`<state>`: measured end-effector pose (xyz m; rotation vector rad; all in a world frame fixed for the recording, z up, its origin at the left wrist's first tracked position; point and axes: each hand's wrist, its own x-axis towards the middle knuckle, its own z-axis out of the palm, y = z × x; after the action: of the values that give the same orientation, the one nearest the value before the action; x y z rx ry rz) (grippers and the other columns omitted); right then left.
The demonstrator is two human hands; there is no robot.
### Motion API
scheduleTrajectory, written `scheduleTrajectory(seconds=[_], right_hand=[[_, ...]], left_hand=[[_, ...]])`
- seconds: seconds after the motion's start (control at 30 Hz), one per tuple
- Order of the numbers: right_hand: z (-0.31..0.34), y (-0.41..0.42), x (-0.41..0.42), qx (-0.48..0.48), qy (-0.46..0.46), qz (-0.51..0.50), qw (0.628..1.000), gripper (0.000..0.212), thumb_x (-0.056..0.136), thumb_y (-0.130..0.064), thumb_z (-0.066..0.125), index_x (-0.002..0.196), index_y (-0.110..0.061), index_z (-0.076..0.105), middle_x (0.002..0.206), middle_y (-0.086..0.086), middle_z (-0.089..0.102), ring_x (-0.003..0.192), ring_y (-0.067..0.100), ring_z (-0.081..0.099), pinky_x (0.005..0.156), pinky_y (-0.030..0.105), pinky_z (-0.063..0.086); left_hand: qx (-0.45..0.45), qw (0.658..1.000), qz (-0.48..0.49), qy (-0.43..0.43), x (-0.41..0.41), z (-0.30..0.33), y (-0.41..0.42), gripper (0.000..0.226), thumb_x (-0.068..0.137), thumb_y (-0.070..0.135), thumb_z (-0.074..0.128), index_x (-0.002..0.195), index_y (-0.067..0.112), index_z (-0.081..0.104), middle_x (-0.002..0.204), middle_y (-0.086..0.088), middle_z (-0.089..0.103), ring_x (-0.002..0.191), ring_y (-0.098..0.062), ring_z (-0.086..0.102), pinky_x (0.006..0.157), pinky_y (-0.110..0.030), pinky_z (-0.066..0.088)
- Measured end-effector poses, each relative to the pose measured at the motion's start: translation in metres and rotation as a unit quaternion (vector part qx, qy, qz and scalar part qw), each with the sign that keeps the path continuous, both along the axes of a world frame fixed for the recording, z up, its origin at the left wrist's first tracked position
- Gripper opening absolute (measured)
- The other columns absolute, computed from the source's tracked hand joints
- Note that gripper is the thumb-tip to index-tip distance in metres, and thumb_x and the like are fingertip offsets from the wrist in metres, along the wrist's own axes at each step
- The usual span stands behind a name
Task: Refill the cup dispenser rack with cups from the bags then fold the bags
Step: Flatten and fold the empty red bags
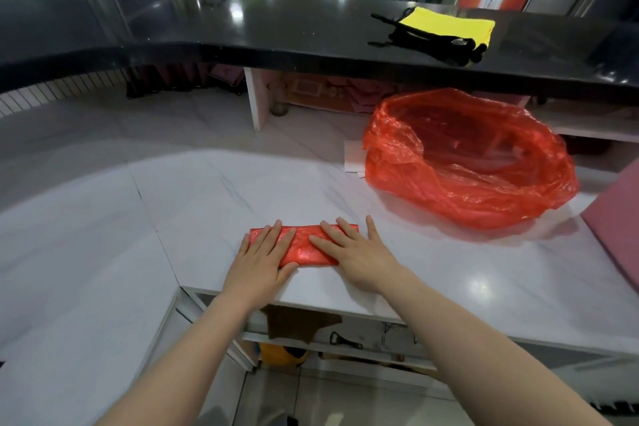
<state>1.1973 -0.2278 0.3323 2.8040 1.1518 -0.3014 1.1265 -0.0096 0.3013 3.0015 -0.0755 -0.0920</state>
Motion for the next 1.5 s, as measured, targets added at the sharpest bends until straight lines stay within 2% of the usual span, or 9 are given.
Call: scheduleTrajectory(seconds=[0.2,0.37,0.67,0.83,0.93,1.1,1.2,1.3,1.5], right_hand=[[0.015,0.022,0.025,-0.019,-0.013,0.007,1.000,0.059,0.102,-0.015,0.025,0.152,-0.036,0.004,0.162,-0.005,-0.001,0.149,0.019,-0.002,0.111,0.061,-0.013],[0.023,0.040,0.046,0.061,0.012,-0.079,0.995,0.053,0.103,-0.021,0.028,0.152,-0.033,0.012,0.162,-0.007,0.003,0.148,0.013,-0.001,0.113,0.055,-0.011],[0.057,-0.004,0.064,0.201,-0.055,-0.163,0.964,0.043,0.097,-0.027,0.047,0.140,-0.030,0.043,0.157,-0.008,0.024,0.147,0.013,0.011,0.118,0.043,0.002],[0.082,-0.065,0.082,0.252,-0.150,-0.223,0.930,0.047,0.085,-0.019,0.066,0.131,-0.019,0.057,0.148,0.005,0.041,0.143,0.027,0.027,0.117,0.048,0.019],[0.088,-0.105,0.099,0.209,-0.155,-0.252,0.932,0.064,0.084,-0.031,0.068,0.142,-0.024,0.043,0.153,0.003,0.033,0.145,0.024,0.022,0.118,0.043,0.017],[0.076,-0.154,0.124,0.122,-0.046,-0.244,0.961,0.090,0.075,-0.059,0.066,0.149,-0.040,0.017,0.153,-0.012,0.026,0.145,0.015,0.017,0.119,0.045,0.011],[0.069,-0.166,0.138,0.100,-0.057,-0.194,0.974,0.067,0.084,-0.049,0.061,0.143,-0.033,0.035,0.141,-0.007,0.046,0.132,0.018,0.038,0.109,0.034,0.031],[0.069,-0.164,0.149,0.165,-0.072,-0.171,0.969,0.033,0.093,-0.030,0.051,0.125,-0.027,0.056,0.119,-0.003,0.062,0.110,0.022,0.054,0.090,0.035,0.042],[0.092,-0.148,0.167,0.291,-0.028,-0.105,0.951,0.024,0.093,-0.020,0.054,0.115,-0.020,0.062,0.108,0.002,0.066,0.103,0.026,0.059,0.082,0.038,0.047]], left_hand=[[-0.010,0.997,0.070,0.000,0.020,0.012,0.054,0.066,0.097,0.055,0.022,0.152,0.028,-0.003,0.161,0.001,-0.005,0.147,-0.018,-0.003,0.118,-0.041,-0.005],[0.025,0.993,0.109,-0.022,0.043,0.034,0.081,0.077,0.093,0.058,0.033,0.152,0.023,-0.002,0.161,-0.005,-0.005,0.147,-0.023,-0.005,0.116,-0.046,-0.007],[-0.014,0.994,0.000,-0.106,0.099,0.071,0.042,0.073,0.096,0.050,0.033,0.152,0.023,-0.006,0.160,-0.001,-0.010,0.147,-0.018,-0.008,0.115,-0.038,-0.010],[-0.020,0.993,-0.037,-0.111,0.136,0.089,0.003,0.070,0.097,0.047,0.033,0.152,0.023,-0.003,0.160,0.001,-0.010,0.147,-0.016,-0.009,0.116,-0.038,-0.008],[-0.025,0.992,-0.042,-0.115,0.156,0.096,-0.025,0.068,0.098,0.047,0.033,0.152,0.025,-0.002,0.160,0.002,-0.011,0.147,-0.016,-0.010,0.116,-0.038,-0.010],[-0.058,0.994,-0.011,-0.089,0.174,0.093,-0.072,0.064,0.098,0.047,0.034,0.152,0.027,0.006,0.160,0.004,-0.005,0.147,-0.014,-0.009,0.116,-0.037,-0.011],[-0.054,0.995,0.016,-0.083,0.179,0.091,-0.095,0.063,0.098,0.046,0.035,0.152,0.026,0.010,0.161,0.003,-0.002,0.147,-0.014,-0.006,0.116,-0.037,-0.008],[-0.074,0.993,0.054,-0.077,0.173,0.087,-0.109,0.061,0.098,0.044,0.038,0.151,0.026,0.014,0.161,0.003,0.002,0.147,-0.015,-0.002,0.117,-0.038,-0.004],[-0.072,0.988,0.098,-0.090,0.151,0.088,-0.122,0.060,0.096,0.040,0.044,0.150,0.027,0.020,0.161,0.000,0.006,0.148,-0.017,0.000,0.117,-0.039,-0.002]])
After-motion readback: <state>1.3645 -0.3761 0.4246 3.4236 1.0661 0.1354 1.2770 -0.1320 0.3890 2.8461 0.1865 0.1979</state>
